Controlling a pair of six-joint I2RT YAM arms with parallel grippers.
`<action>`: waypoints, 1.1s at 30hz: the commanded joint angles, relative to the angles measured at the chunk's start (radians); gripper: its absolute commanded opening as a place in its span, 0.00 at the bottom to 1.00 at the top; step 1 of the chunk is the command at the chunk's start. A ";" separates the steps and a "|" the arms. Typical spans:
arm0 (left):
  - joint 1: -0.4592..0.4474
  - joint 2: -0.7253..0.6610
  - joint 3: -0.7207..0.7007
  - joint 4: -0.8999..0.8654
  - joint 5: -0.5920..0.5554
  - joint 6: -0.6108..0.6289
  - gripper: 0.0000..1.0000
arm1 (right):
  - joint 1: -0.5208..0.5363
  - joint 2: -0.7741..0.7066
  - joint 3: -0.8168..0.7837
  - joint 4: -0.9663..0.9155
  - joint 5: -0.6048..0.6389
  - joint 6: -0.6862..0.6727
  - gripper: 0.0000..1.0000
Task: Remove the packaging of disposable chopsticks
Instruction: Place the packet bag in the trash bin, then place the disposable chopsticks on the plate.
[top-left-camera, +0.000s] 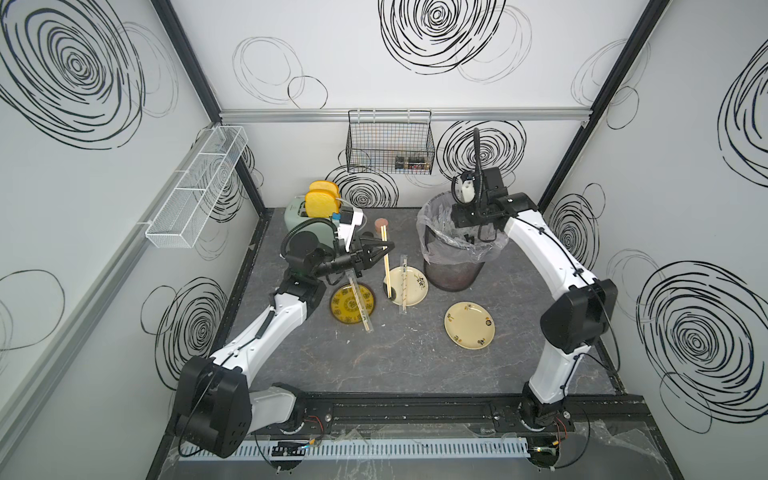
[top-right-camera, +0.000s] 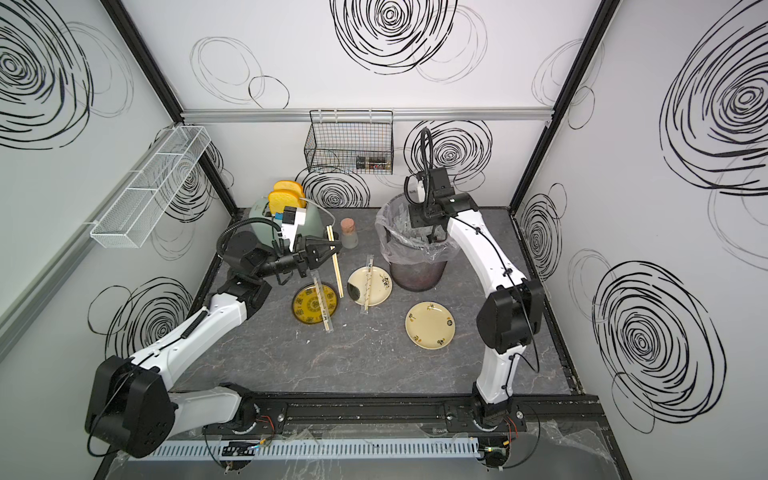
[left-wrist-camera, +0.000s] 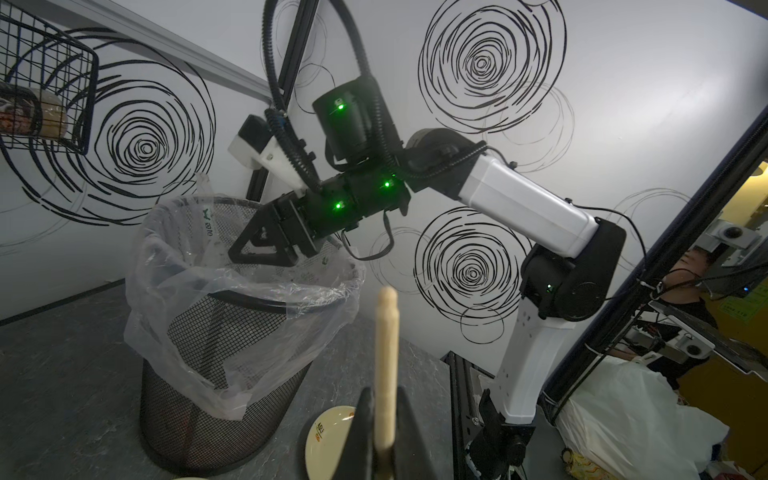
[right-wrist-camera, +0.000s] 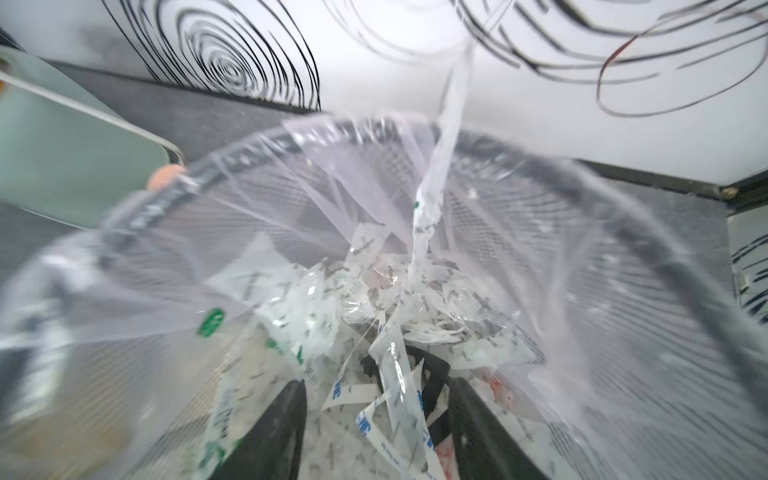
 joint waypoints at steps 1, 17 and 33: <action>0.005 -0.020 0.034 0.029 -0.004 0.014 0.00 | 0.000 -0.116 -0.101 0.133 -0.025 -0.008 0.67; -0.008 -0.014 0.037 0.025 -0.004 0.015 0.00 | 0.261 -0.463 -0.615 0.701 -0.530 0.147 0.68; -0.014 -0.018 0.037 0.014 -0.007 0.024 0.00 | 0.446 -0.302 -0.648 0.865 -0.585 0.218 0.43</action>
